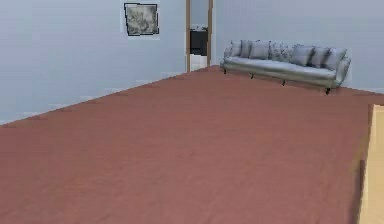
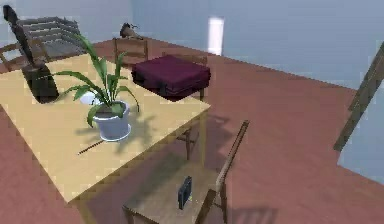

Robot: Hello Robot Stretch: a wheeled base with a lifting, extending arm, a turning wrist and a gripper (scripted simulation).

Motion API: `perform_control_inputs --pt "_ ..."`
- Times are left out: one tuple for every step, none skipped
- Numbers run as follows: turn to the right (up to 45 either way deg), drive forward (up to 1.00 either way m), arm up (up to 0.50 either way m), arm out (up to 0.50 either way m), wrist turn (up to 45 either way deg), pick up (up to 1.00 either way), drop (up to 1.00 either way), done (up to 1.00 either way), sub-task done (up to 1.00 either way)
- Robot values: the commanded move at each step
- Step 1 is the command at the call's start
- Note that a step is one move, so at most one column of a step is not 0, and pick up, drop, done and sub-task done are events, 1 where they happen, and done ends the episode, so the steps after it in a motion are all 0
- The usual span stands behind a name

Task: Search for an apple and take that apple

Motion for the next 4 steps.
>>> perform_control_inputs --pt "0.0 1.0 0.0 0.0 0.0 0.0 0.0 0.0 0.0" --pt "0.0 1.0 0.0 0.0 0.0 0.0 0.0 0.0 0.0" --pt "0.0 1.0 0.0 0.0 0.0 0.0 0.0 0.0 0.0" --pt "3.0 0.0 0.0 0.0 0.0 0.0 0.0 0.0 0.0"
